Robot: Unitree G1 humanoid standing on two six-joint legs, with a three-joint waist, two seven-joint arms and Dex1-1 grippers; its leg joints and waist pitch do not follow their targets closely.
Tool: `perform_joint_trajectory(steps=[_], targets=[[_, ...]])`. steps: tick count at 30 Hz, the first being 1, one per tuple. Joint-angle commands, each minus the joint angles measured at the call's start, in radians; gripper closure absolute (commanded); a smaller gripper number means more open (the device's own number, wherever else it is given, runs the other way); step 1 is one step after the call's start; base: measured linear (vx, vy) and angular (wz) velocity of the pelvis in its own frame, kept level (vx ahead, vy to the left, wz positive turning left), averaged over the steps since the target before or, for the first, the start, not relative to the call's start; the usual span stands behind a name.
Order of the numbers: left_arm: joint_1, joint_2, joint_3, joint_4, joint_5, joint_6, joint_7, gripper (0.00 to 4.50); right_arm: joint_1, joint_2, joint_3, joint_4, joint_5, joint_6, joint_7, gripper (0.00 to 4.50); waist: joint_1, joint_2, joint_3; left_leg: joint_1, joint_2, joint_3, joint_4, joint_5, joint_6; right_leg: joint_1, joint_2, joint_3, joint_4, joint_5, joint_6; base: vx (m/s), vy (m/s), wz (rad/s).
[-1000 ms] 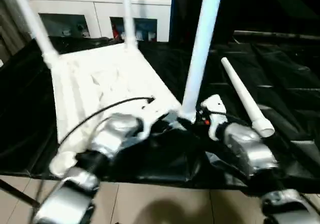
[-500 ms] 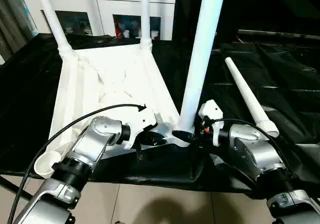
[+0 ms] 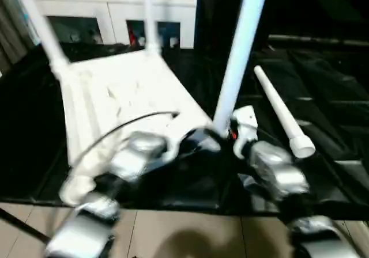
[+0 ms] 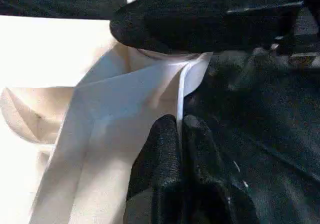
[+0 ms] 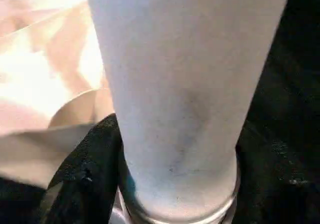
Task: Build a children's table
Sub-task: Rotate leg to tighten
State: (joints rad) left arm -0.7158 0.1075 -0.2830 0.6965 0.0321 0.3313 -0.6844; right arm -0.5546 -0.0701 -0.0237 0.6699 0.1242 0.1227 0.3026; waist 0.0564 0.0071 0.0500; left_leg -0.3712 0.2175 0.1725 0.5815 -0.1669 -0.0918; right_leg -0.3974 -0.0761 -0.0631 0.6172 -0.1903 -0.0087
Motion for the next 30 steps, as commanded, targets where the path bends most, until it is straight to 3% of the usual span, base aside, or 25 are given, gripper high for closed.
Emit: perform_joint_trajectory(steps=[1, 2, 4, 5, 6, 7, 10, 11, 13, 14, 15, 17, 19, 21, 24, 25, 27, 29, 30], targets=[[-0.024, 0.018, 0.067, 0.025, 0.003, -0.025, 0.082, 4.50, 0.029, 0.005, -0.029, 0.053, 0.013, 0.037, -0.045, 1.78, 0.005, -0.003, -0.068, 0.006, 0.001, 0.003, -0.061, -0.184, 0.017, 0.052, -0.051, 0.039, -0.080, -0.160, -0.194, 0.000, 0.000, 0.00], [-0.028, 0.016, 0.061, 0.032, 0.008, -0.038, 0.081, 4.50, 0.029, 0.010, -0.021, 0.051, 0.004, 0.033, -0.045, 1.78, 0.006, 0.006, -0.069, 0.007, 0.001, 0.001, -0.061, -0.181, 0.019, 0.052, -0.052, 0.038, -0.078, -0.147, -0.198, 0.000, 0.000, 0.00], [-0.038, 0.013, 0.043, 0.050, 0.023, -0.081, 0.065, 4.50, 0.032, 0.013, 0.022, 0.041, -0.028, -0.014, -0.001, 1.78, 0.005, 0.001, -0.069, 0.007, 0.002, 0.003, -0.060, -0.185, 0.025, 0.053, -0.051, 0.038, -0.079, -0.123, -0.204, 0.000, 0.000, 0.00], [-0.037, 0.015, 0.037, 0.054, 0.025, -0.095, 0.058, 4.50, 0.031, 0.014, 0.024, 0.037, -0.025, -0.024, 0.013, 1.22, 0.006, 0.001, -0.067, 0.008, 0.002, 0.004, -0.061, -0.195, 0.030, 0.052, -0.052, 0.038, -0.080, -0.133, -0.206, 0.000, 0.000, 0.00], [-0.036, 0.016, 0.035, 0.054, 0.026, -0.100, 0.054, 4.50, 0.031, 0.014, 0.023, 0.035, -0.023, -0.025, 0.016, 1.08, 0.007, 0.010, -0.067, 0.008, 0.002, 0.002, -0.061, -0.200, 0.029, 0.053, -0.053, 0.038, -0.080, -0.140, -0.207, 0.000, 0.000, 0.00], [-0.037, 0.017, 0.030, 0.060, 0.027, -0.111, 0.051, 4.50, 0.029, 0.016, 0.021, 0.035, -0.021, -0.025, 0.014, 1.08, 0.005, 0.004, -0.066, 0.007, 0.001, 0.003, -0.061, -0.210, 0.031, 0.052, -0.051, 0.038, -0.083, -0.149, -0.205, 0.000, 0.000, 0.00], [-0.030, 0.020, 0.022, 0.064, 0.024, -0.129, 0.037, 4.50, 0.022, 0.005, 0.029, 0.032, -0.041, -0.044, -0.005, 0.89, 0.003, -0.002, -0.066, 0.003, -0.001, 0.002, -0.064, -0.213, 0.029, 0.056, -0.053, 0.036, -0.087, -0.195, -0.189, 0.000, 0.000, 0.00], [-0.022, 0.024, 0.016, 0.061, 0.028, -0.171, 0.025, 4.50, 0.024, -0.019, 0.036, 0.016, -0.062, -0.090, -0.005, 0.89, 0.004, 0.000, -0.067, 0.005, 0.001, 0.002, -0.063, -0.209, 0.026, 0.053, -0.054, 0.037, -0.087, -0.201, -0.189, 0.000, 0.000, 0.00], [-0.020, 0.024, 0.016, 0.061, 0.029, -0.183, 0.024, 4.50, 0.025, -0.024, 0.034, 0.011, -0.063, -0.098, -0.002, 0.89, 0.003, 0.000, -0.067, 0.005, 0.001, 0.004, -0.061, -0.197, 0.030, 0.052, -0.053, 0.038, -0.085, -0.181, -0.193, 0.000, 0.000, 0.00], [-0.015, 0.021, 0.021, 0.058, 0.027, -0.222, 0.027, 4.50, 0.040, -0.045, 0.023, -0.028, -0.043, -0.111, 0.039, 0.89, 0.004, 0.001, -0.067, 0.004, 0.001, 0.003, -0.060, -0.190, 0.037, 0.053, -0.053, 0.038, -0.084, -0.170, -0.196, 0.000, 0.000, 0.00], [-0.012, 0.018, 0.027, 0.056, 0.023, -0.242, 0.030, 4.05, 0.053, -0.060, 0.015, -0.059, -0.026, -0.115, 0.073, 0.76, 0.004, -0.014, -0.068, 0.003, 0.001, 0.006, -0.060, -0.188, 0.046, 0.055, -0.052, 0.037, -0.086, -0.164, -0.195, 0.000, 0.000, 0.00], [-0.006, 0.011, 0.053, 0.030, -0.004, -0.272, 0.025, 4.05, 0.096, -0.095, -0.018, -0.157, 0.033, -0.105, 0.152, 0.76, 0.016, -0.009, -0.069, 0.000, 0.003, 0.005, -0.056, -0.147, 0.076, 0.060, -0.054, 0.039, -0.078, -0.105, -0.194, 0.000, 0.000, 0.00], [-0.002, 0.009, 0.069, 0.007, -0.025, -0.268, 0.021, 3.81, 0.118, -0.115, -0.030, -0.199, 0.060, -0.097, 0.189, 0.76, 0.019, 0.004, -0.075, 0.003, 0.007, 0.003, -0.055, -0.122, 0.085, 0.057, -0.052, 0.038, -0.068, -0.039, -0.220, 0.000, 0.000, 0.00], [0.002, 0.016, 0.075, -0.016, -0.027, -0.276, 0.030, 3.63, 0.132, -0.130, -0.030, -0.222, 0.072, -0.092, 0.218, 0.76, 0.023, 0.009, -0.075, 0.002, 0.011, 0.001, -0.052, -0.112, 0.097, 0.054, -0.050, 0.036, -0.059, 0.036, -0.246, 0.000, 0.000, 0.00], [0.008, 0.036, 0.111, -0.070, -0.039, -0.277, 0.056, 3.36, 0.158, -0.161, -0.016, -0.261, 0.088, -0.089, 0.282, 0.76, 0.021, 0.007, -0.074, 0.002, 0.009, 0.003, -0.052, -0.141, 0.094, 0.056, -0.049, 0.035, -0.061, 0.033, -0.253, 0.000, 0.000, 0.00], [0.009, 0.045, 0.132, -0.092, -0.044, -0.265, 0.074, 3.36, 0.168, -0.172, -0.008, -0.276, 0.093, -0.082, 0.310, 0.76, 0.023, 0.021, -0.073, 0.004, 0.009, 0.002, -0.052, -0.162, 0.086, 0.055, -0.051, 0.035, -0.062, 0.010, -0.253, 0.000, 0.000, 0.00], [0.013, 0.093, 0.183, -0.174, -0.043, -0.227, 0.117, 3.21, 0.191, -0.196, 0.023, -0.311, 0.096, -0.077, 0.371, 0.76, 0.021, 0.014, -0.071, 0.004, 0.009, 0.002, -0.054, -0.190, 0.075, 0.057, -0.049, 0.034, -0.069, -0.024, -0.244, 0.000, 0.000, 0.00], [0.017, 0.142, 0.208, -0.239, -0.013, -0.188, 0.157, 3.03, 0.203, -0.207, 0.046, -0.328, 0.099, -0.073, 0.415, 0.76, 0.016, 0.017, -0.069, 0.002, 0.009, 0.001, -0.056, -0.201, 0.065, 0.057, -0.049, 0.033, -0.069, -0.054, -0.232, 0.000, 0.000, 0.00], [0.024, 0.166, 0.219, -0.277, 0.004, -0.148, 0.173, 2.93, 0.210, -0.211, 0.056, -0.340, 0.107, -0.058, 0.440, 0.76, 0.012, 0.010, -0.068, 0.003, 0.010, 0.001, -0.057, -0.205, 0.062, 0.056, -0.048, 0.033, -0.068, -0.074, -0.229, 0.000, 0.000, 0.00]])
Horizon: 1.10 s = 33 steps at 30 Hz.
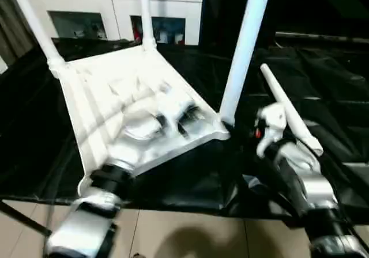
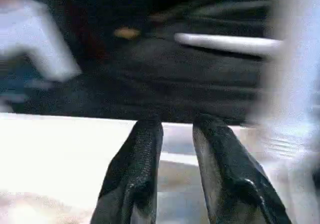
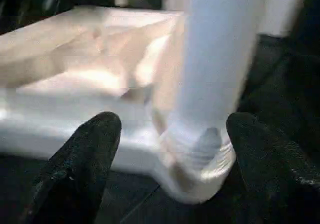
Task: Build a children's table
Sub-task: Rotate table base
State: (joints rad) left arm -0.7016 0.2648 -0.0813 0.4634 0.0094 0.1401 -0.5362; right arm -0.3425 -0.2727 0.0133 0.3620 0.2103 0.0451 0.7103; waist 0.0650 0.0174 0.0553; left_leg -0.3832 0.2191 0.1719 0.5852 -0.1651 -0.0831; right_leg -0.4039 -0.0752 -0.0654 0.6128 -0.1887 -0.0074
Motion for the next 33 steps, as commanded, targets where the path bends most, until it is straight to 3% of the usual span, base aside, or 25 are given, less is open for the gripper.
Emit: perform_joint_trajectory(steps=[1, 3, 4, 5, 7, 10, 11, 14, 15, 18, 21, 22, 25, 33], targets=[[0.010, 0.009, 0.017, -0.044, 0.027, 0.043, 0.025, 2.87, -0.002, -0.009, 0.019, -0.032, 0.021, 0.020, 0.033, 0.76, 0.003, 0.003, -0.072, 0.017, 0.008, 0.001, -0.060, -0.205, 0.053, 0.060, -0.049, 0.035, -0.067, -0.087, -0.229, 0.000, 0.000, 0.00], [0.026, 0.062, 0.039, -0.116, 0.066, 0.126, 0.050, 2.80, 0.011, -0.016, 0.043, -0.055, 0.031, 0.040, 0.078, 0.76, 0.000, -0.001, -0.070, 0.017, 0.010, 0.002, -0.062, -0.211, 0.048, 0.058, -0.048, 0.035, -0.068, -0.115, -0.224, 0.000, 0.000, 0.00], [0.042, 0.106, 0.039, -0.159, 0.112, 0.192, 0.058, 2.71, 0.018, -0.021, 0.060, -0.068, 0.037, 0.054, 0.106, 0.76, 0.000, 0.003, -0.069, 0.015, 0.009, 0.002, -0.062, -0.209, 0.047, 0.056, -0.048, 0.035, -0.069, -0.129, -0.218, 0.000, 0.000, 0.00], [0.060, 0.149, 0.032, -0.193, 0.153, 0.233, 0.053, 2.71, 0.021, -0.024, 0.074, -0.074, 0.036, 0.064, 0.123, 0.76, -0.001, -0.001, -0.070, 0.015, 0.014, -0.002, -0.064, -0.204, 0.046, 0.058, -0.049, 0.034, -0.062, -0.124, -0.214, 0.000, 0.000, 0.00], [0.083, 0.192, 0.027, -0.234, 0.199, 0.301, 0.052, 2.56, 0.020, -0.025, 0.087, -0.076, 0.034, 0.077, 0.136, 0.76, -0.005, 0.001, -0.071, 0.016, 0.010, -0.001, -0.062, -0.197, 0.042, 0.054, -0.048, 0.036, -0.065, -0.134, -0.206, 0.000, 0.000, 0.00], [0.129, 0.270, 0.002, -0.311, 0.258, 0.415, 0.055, 2.56, 0.010, -0.017, 0.099, -0.060, 0.008, 0.090, 0.125, 0.76, -0.006, 0.005, -0.069, 0.017, 0.010, 0.001, -0.063, -0.183, 0.037, 0.048, -0.045, 0.037, -0.063, -0.114, -0.219, 0.000, 0.000, 0.00], [0.142, 0.302, -0.009, -0.325, 0.302, 0.442, 0.065, 2.56, 0.002, -0.009, 0.103, -0.044, -0.008, 0.094, 0.106, 0.76, -0.006, -0.001, -0.068, 0.016, 0.009, 0.001, -0.063, -0.184, 0.035, 0.049, -0.045, 0.037, -0.064, -0.113, -0.221, 0.000, 0.000, 0.00], [0.167, 0.357, -0.036, -0.351, 0.366, 0.493, 0.054, 2.56, -0.008, 0.001, 0.107, -0.021, -0.028, 0.095, 0.077, 0.76, -0.003, 0.006, -0.066, 0.020, 0.008, 0.000, -0.065, -0.214, 0.020, 0.043, -0.046, 0.037, -0.066, -0.150, -0.216, 0.000, 0.000, 0.00], [0.194, 0.394, -0.064, -0.399, 0.390, 0.563, 0.017, 2.56, -0.009, 0.003, 0.116, -0.022, -0.029, 0.105, 0.070, 0.76, -0.002, 0.003, -0.067, 0.022, 0.009, 0.001, -0.065, -0.218, 0.018, 0.043, -0.046, 0.038, -0.067, -0.153, -0.213, 0.000, 0.000, 0.00], [0.211, 0.412, -0.081, -0.425, 0.390, 0.595, -0.014, 2.91, -0.008, 0.003, 0.121, -0.024, -0.033, 0.109, 0.064, 0.76, 0.002, 0.006, -0.066, 0.021, 0.008, 0.001, -0.066, -0.217, 0.010, 0.042, -0.046, 0.040, -0.066, -0.144, -0.215, 0.000, 0.000, 0.00], [0.224, 0.424, -0.096, -0.445, 0.382, 0.625, -0.047, 2.94, -0.007, 0.003, 0.125, -0.024, -0.038, 0.114, 0.057, 0.76, 0.005, 0.004, -0.067, 0.018, 0.006, 0.000, -0.066, -0.205, 0.008, 0.045, -0.047, 0.039, -0.063, -0.130, -0.214, 0.000, 0.000, 0.00], [0.249, 0.444, -0.127, -0.458, 0.377, 0.663, -0.088, 3.11, -0.013, 0.007, 0.125, -0.013, -0.049, 0.124, 0.036, 1.04, 0.005, 0.007, -0.069, 0.019, 0.005, 0.001, -0.064, -0.206, 0.007, 0.044, -0.047, 0.040, -0.063, -0.127, -0.213, 0.000, 0.000, 0.00], [0.268, 0.454, -0.142, -0.458, 0.375, 0.676, -0.106, 3.35, -0.017, 0.010, 0.123, -0.006, -0.055, 0.128, 0.027, 1.11, -0.001, 0.005, -0.068, 0.016, 0.003, 0.000, -0.065, -0.213, 0.006, 0.045, -0.046, 0.040, -0.065, -0.137, -0.213, 0.000, 0.000, 0.00], [0.329, 0.499, -0.201, -0.465, 0.390, 0.728, -0.178, 4.17, -0.043, 0.026, 0.146, 0.034, -0.086, 0.129, 0.004, 1.96, -0.006, 0.009, -0.068, 0.018, 0.002, -0.002, -0.065, -0.221, 0.006, 0.044, -0.045, 0.039, -0.064, -0.138, -0.219, 0.000, 0.000, 0.00]])
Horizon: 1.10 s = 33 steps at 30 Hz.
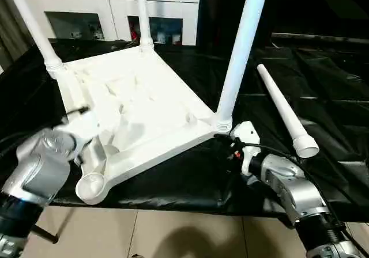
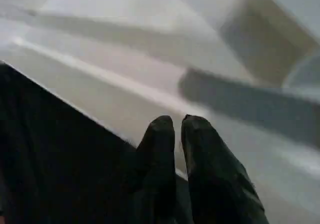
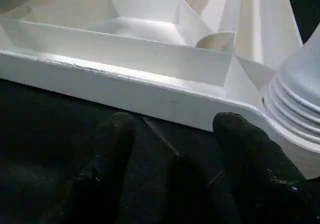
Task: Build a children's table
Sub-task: Rotate table base
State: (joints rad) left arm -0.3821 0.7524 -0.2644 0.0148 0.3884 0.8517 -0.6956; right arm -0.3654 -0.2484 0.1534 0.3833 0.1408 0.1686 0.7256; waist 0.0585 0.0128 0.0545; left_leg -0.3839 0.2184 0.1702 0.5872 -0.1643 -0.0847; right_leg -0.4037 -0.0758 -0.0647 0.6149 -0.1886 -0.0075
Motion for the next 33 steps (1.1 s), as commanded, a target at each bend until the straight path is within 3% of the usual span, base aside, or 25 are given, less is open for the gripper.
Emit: perform_joint_trajectory(steps=[1, 6, 13, 19, 25, 29, 30, 31, 33], targets=[[0.014, 0.016, -0.022, -0.017, 0.011, 0.023, -0.026, 4.17, -0.026, 0.005, 0.009, 0.022, -0.021, 0.004, -0.017, 1.96, 0.000, 0.013, -0.068, 0.018, 0.003, 0.000, -0.067, -0.221, 0.008, 0.044, -0.045, 0.038, -0.066, -0.138, -0.219, 0.000, 0.000, 0.00], [0.029, 0.031, -0.052, -0.009, 0.000, 0.032, -0.062, 4.48, -0.070, 0.030, 0.027, 0.106, -0.061, -0.018, -0.051, 2.42, -0.002, 0.014, -0.069, 0.018, 0.003, -0.001, -0.067, -0.217, 0.002, 0.046, -0.046, 0.038, -0.064, -0.126, -0.226, 0.000, 0.000, 0.00], [0.027, -0.006, -0.069, 0.025, -0.046, -0.013, -0.091, 4.50, -0.149, 0.077, 0.038, 0.245, -0.095, -0.050, -0.110, 2.97, -0.008, 0.013, -0.070, 0.018, 0.002, 0.001, -0.065, -0.214, -0.002, 0.047, -0.047, 0.038, -0.060, -0.118, -0.240, 0.000, 0.000, 0.00], [0.017, -0.065, -0.103, -0.054, -0.168, -0.017, -0.235, 4.50, -0.222, 0.109, 0.032, 0.348, -0.119, -0.082, -0.143, 3.52, -0.008, 0.006, -0.064, 0.021, 0.004, 0.002, -0.069, -0.258, -0.009, 0.043, -0.051, 0.041, -0.070, -0.207, -0.228, 0.000, 0.000, 0.00], [-0.035, -0.134, -0.136, -0.060, -0.255, -0.090, -0.332, 4.50, -0.252, 0.101, 0.014, 0.409, -0.123, -0.125, -0.147, 3.96, 0.000, 0.008, -0.071, 0.021, 0.003, 0.004, -0.064, -0.211, -0.006, 0.046, -0.048, 0.041, -0.059, -0.123, -0.237, 0.000, 0.000, 0.00], [-0.104, -0.187, -0.148, 0.008, -0.248, -0.155, -0.333, 4.50, -0.258, 0.088, 0.000, 0.424, -0.122, -0.139, -0.147, 4.34, 0.000, 0.005, -0.075, 0.014, -0.001, 0.005, -0.060, -0.162, 0.011, 0.055, -0.046, 0.039, -0.053, -0.052, -0.245, 0.000, 0.000, 0.00], [-0.119, -0.198, -0.148, 0.032, -0.241, -0.173, -0.325, 4.50, -0.258, 0.086, -0.001, 0.424, -0.122, -0.140, -0.148, 4.43, 0.000, 0.011, -0.077, 0.014, -0.001, 0.004, -0.058, -0.155, 0.011, 0.056, -0.047, 0.039, -0.050, -0.040, -0.246, 0.000, 0.000, 0.00], [-0.146, -0.219, -0.150, 0.089, -0.227, -0.213, -0.301, 4.50, -0.257, 0.083, -0.004, 0.421, -0.121, -0.141, -0.150, 4.43, -0.002, 0.006, -0.076, 0.013, -0.003, 0.005, -0.057, -0.153, 0.016, 0.057, -0.045, 0.039, -0.053, -0.031, -0.246, 0.000, 0.000, 0.00], [-0.184, -0.242, -0.155, 0.175, -0.205, -0.277, -0.266, 4.50, -0.258, 0.080, -0.009, 0.423, -0.121, -0.147, -0.155, 4.43, -0.004, 0.006, -0.076, 0.012, -0.003, 0.004, -0.057, -0.164, 0.020, 0.059, -0.047, 0.039, -0.055, -0.039, -0.243, 0.000, 0.000, 0.00]])
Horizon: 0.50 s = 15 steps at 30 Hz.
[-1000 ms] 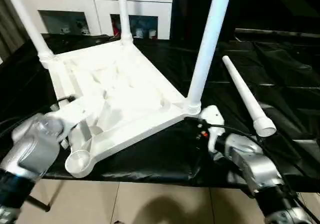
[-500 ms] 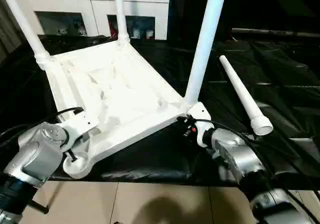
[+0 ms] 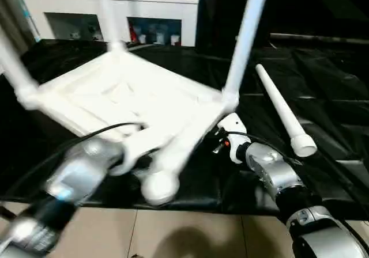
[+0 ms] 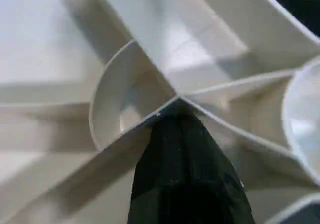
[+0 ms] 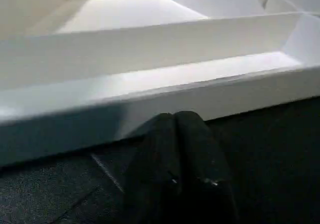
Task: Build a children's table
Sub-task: Rotate table base
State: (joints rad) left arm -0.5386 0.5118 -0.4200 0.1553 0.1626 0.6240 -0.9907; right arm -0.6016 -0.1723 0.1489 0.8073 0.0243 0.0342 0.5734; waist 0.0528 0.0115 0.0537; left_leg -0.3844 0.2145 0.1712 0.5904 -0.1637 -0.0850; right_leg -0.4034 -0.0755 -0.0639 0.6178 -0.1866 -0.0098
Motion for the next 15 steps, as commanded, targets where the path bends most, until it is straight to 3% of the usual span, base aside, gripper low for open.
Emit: perform_joint_trajectory(steps=[1, 5, 10, 13, 15], targets=[[-0.034, -0.005, 0.000, 0.050, 0.025, -0.060, 0.038, 4.50, -0.022, 0.003, -0.006, -0.003, -0.005, -0.013, -0.004, 4.43, 0.002, 0.008, -0.077, 0.014, 0.002, 0.003, -0.060, -0.169, 0.020, 0.059, -0.049, 0.038, -0.058, -0.045, -0.241, 0.000, 0.000, 0.00], [-0.157, -0.078, -0.016, 0.326, 0.095, -0.213, 0.217, 4.50, 0.001, -0.019, -0.042, -0.056, -0.016, 0.008, -0.099, 4.43, 0.004, 0.011, -0.074, 0.022, 0.001, 0.003, -0.060, -0.208, 0.012, 0.053, -0.044, 0.039, -0.068, -0.097, -0.226, 0.000, 0.000, 0.00], [-0.251, -0.153, 0.011, 0.530, 0.121, -0.325, 0.422, 4.50, 0.009, -0.046, -0.112, -0.091, -0.023, 0.060, -0.254, 4.43, 0.008, 0.007, -0.076, 0.020, 0.001, 0.000, -0.061, -0.207, -0.006, 0.056, -0.047, 0.037, -0.071, -0.133, -0.202, 0.000, 0.000, 0.00], [-0.297, -0.192, 0.041, 0.635, 0.111, -0.386, 0.515, 4.50, 0.001, -0.058, -0.146, -0.094, -0.010, 0.098, -0.300, 4.43, 0.011, 0.003, -0.080, 0.016, -0.003, 0.001, -0.058, -0.183, 0.004, 0.061, -0.047, 0.037, -0.070, -0.103, -0.206, 0.000, 0.000, 0.00], [-0.346, -0.242, 0.095, 0.753, 0.087, -0.496, 0.667, 4.50, -0.010, -0.077, -0.214, -0.104, 0.046, 0.135, -0.326, 4.43, 0.010, 0.014, -0.082, 0.014, -0.006, 0.000, -0.055, -0.166, 0.015, 0.062, -0.045, 0.036, -0.068, -0.059, -0.211, 0.000, 0.000, 0.00]])
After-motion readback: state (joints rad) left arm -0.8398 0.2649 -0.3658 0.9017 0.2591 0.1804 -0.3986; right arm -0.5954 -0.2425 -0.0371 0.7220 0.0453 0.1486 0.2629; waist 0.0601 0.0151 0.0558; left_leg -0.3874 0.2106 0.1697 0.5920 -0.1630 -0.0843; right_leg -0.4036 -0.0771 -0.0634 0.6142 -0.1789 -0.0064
